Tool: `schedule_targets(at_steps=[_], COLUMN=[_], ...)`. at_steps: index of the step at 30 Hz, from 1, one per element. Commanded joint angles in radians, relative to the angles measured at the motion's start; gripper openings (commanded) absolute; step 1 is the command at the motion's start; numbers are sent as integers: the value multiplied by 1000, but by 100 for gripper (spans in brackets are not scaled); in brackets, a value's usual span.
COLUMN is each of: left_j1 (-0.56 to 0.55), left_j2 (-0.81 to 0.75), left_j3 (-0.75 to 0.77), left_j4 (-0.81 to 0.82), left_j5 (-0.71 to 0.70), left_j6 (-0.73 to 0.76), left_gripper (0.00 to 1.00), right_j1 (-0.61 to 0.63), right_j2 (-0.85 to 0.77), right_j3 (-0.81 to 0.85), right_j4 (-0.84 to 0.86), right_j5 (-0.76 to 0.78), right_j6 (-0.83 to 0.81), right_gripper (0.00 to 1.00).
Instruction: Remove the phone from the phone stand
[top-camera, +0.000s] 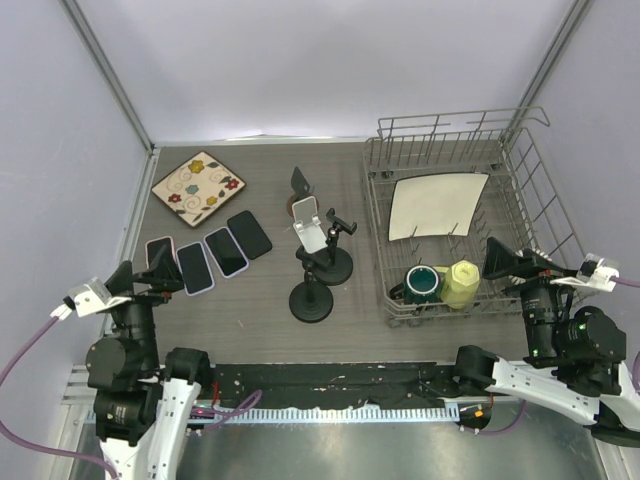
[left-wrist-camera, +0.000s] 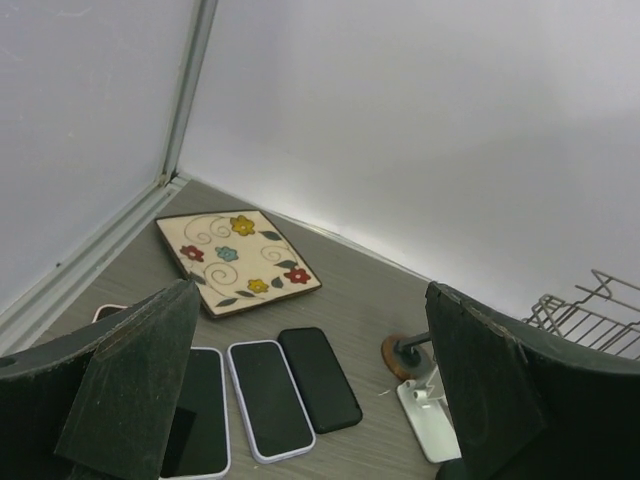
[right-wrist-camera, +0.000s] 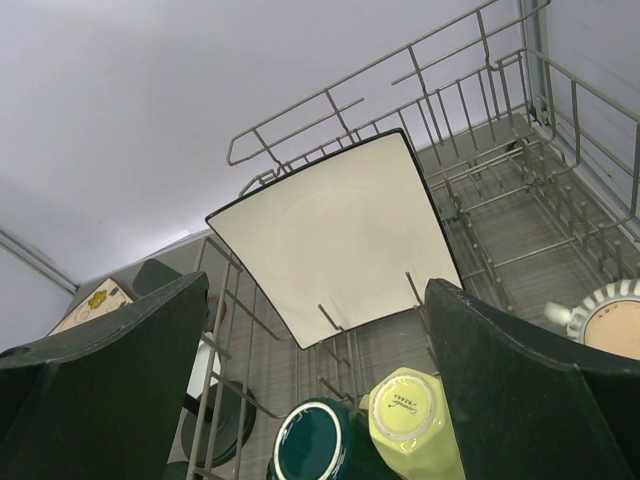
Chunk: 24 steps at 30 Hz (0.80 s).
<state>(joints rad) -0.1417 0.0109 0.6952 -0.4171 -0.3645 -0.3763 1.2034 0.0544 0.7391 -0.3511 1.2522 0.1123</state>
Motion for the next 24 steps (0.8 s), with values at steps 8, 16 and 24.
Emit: schedule_targets(at_steps=[8,16,24], left_j1=[25,57,60], left_j2=[-55,-57,-57], left_j3=[-33,-45,-48], left_j4=[23,47,52], left_j5=[-56,-27,-13], left_j6=[8,7,14], left_gripper=[100,100,100], right_j1=[4,4,5], right_j2=[-16,-7,2], right_j3=[-24,-30,-33], right_j4=[87,93,103], right_j5=[41,61,61], right_j6=[-63,-75,-85], right_gripper=[95,94,95])
